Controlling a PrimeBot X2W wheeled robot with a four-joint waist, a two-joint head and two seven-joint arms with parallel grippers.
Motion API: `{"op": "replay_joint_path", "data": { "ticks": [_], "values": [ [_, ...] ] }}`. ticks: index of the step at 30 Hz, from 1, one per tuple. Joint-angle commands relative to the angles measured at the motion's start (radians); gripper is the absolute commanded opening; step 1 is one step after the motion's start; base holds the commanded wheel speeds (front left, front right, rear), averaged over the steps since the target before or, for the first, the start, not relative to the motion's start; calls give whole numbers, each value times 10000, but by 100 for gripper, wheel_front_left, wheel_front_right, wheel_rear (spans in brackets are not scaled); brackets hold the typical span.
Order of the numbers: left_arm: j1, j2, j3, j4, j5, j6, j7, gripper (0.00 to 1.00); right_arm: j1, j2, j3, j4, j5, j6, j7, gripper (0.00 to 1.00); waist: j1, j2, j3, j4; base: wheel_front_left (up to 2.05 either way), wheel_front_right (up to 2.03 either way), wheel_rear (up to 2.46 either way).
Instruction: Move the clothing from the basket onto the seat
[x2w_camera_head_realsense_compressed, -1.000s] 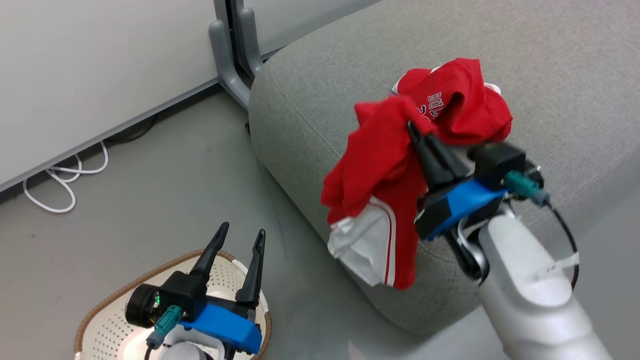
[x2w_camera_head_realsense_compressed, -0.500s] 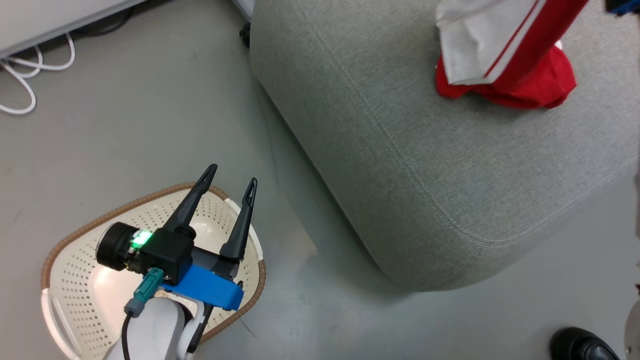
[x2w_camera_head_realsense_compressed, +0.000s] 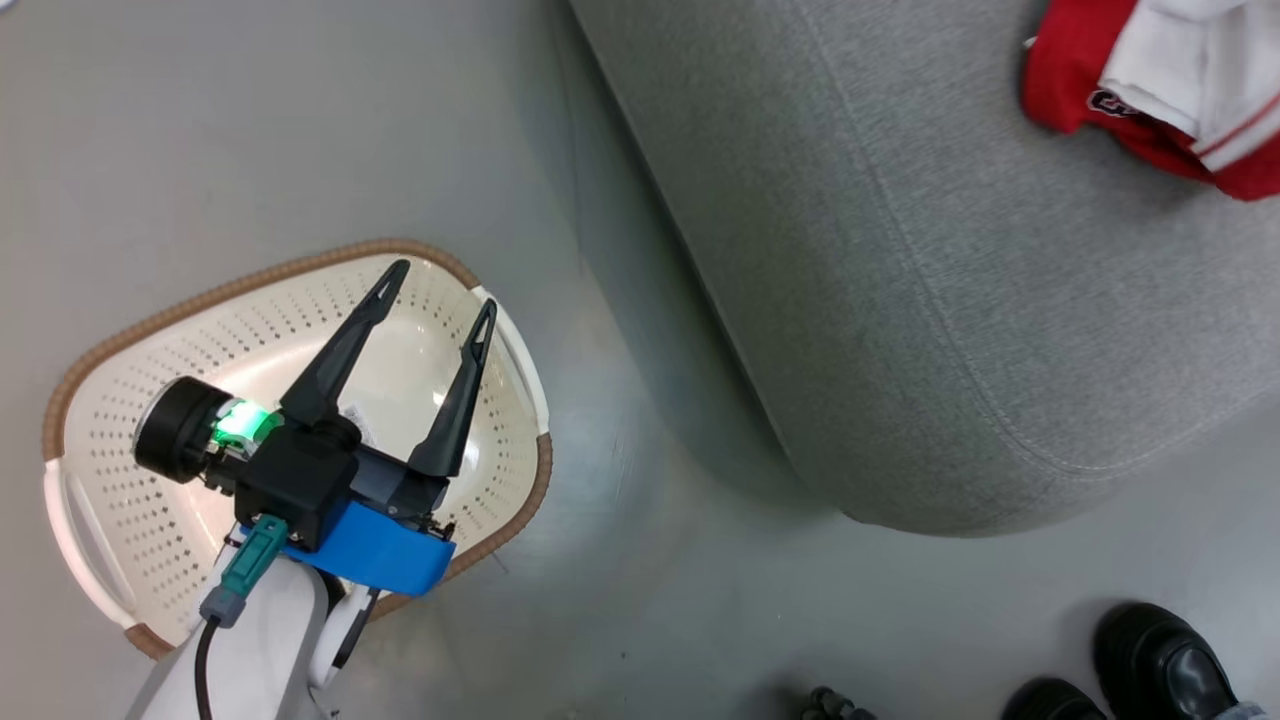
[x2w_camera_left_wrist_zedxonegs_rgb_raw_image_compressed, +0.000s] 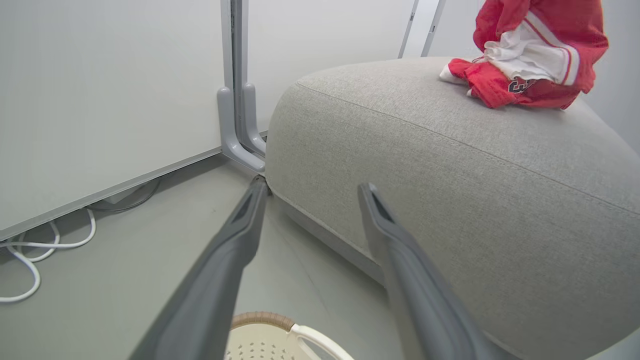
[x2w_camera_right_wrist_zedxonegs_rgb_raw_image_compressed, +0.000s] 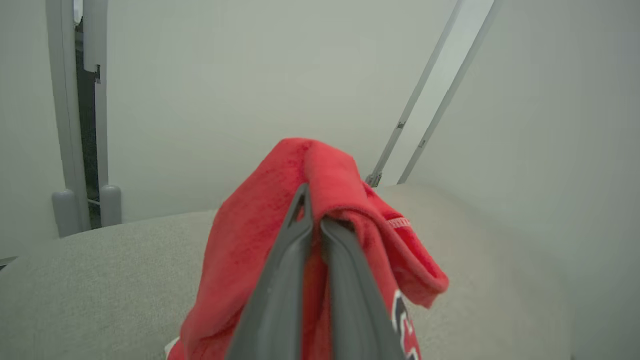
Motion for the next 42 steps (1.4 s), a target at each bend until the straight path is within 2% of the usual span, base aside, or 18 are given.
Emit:
{"op": "replay_joint_path", "data": {
  "ticks": [1, 10, 25, 27, 28, 42],
  "values": [
    [-171, 76, 9, -72, 16, 24, -2, 100, 183, -34, -85, 159, -63, -2, -50, 0, -2, 0, 212, 83, 0, 0, 0],
    [40, 277, -35, -328, 19, 129, 99, 100, 686, 155, -1437, 2306, -1146, -1, -654, 0, -2, 0, 460, 232, 0, 0, 0],
    [-112, 192, -193, -140, -123, 207, 82, 100, 561, 422, -2498, 3120, -2249, -2, -1047, 0, -2, 0, 292, 388, 0, 0, 0],
    [-121, 182, -198, -110, -157, 217, 68, 100, 578, 480, -2536, 3113, -2335, -2, -1077, 86, -2, 0, 261, 388, 0, 0, 0],
    [-125, 179, -203, -96, -170, 216, 62, 100, 583, 516, -2537, 3112, -2366, -2, -1091, 100, -2, 0, 251, 385, 0, 0, 0],
    [-199, -36, -308, 164, -290, 287, -6, 100, 816, 461, -2410, 3179, -2395, -1, -1134, 100, -2, 0, -187, 431, 0, 0, 0]
  ]
}}
